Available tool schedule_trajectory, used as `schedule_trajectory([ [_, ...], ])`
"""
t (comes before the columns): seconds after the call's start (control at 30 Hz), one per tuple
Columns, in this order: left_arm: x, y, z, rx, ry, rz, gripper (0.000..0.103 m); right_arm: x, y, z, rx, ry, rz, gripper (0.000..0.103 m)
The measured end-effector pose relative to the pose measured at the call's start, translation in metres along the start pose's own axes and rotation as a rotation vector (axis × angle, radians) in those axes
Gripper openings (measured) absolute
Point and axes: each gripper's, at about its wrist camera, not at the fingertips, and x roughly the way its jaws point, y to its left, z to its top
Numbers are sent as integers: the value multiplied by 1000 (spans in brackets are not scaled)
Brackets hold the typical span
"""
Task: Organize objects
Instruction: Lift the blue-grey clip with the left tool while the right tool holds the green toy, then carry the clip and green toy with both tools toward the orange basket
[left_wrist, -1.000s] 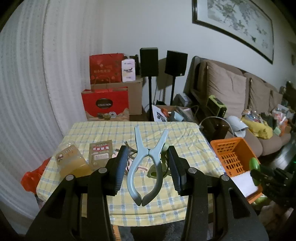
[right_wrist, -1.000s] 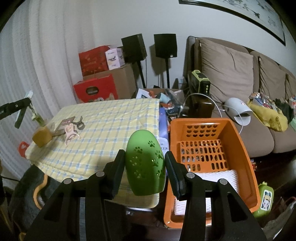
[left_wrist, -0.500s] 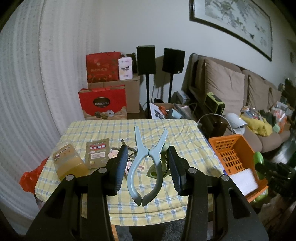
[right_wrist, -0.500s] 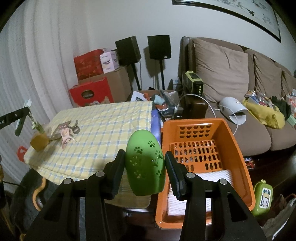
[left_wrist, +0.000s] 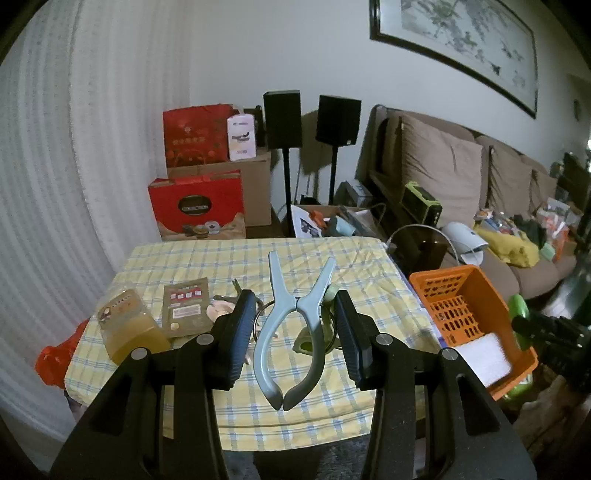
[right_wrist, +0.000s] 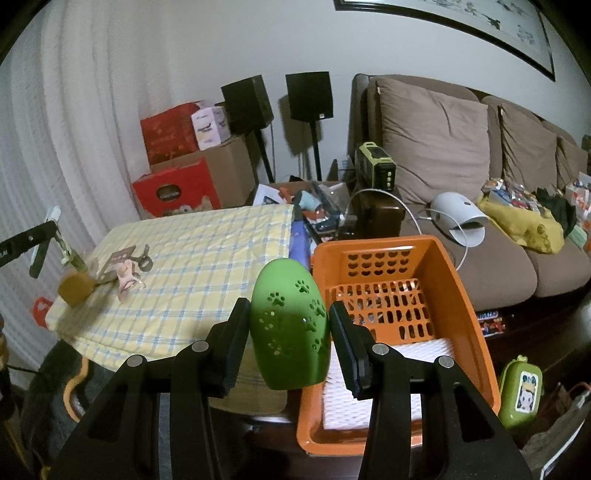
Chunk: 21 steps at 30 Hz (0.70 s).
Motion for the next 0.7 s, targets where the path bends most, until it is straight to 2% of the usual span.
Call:
schedule_trajectory([
  [0.33,2,-24,-5,21,27,-79,41,-7,-20,2,31,-4,-21,45],
  [0.7,5,-45,-6,51,44,-101,41,-14,-33,4,50,-9,-35,45],
])
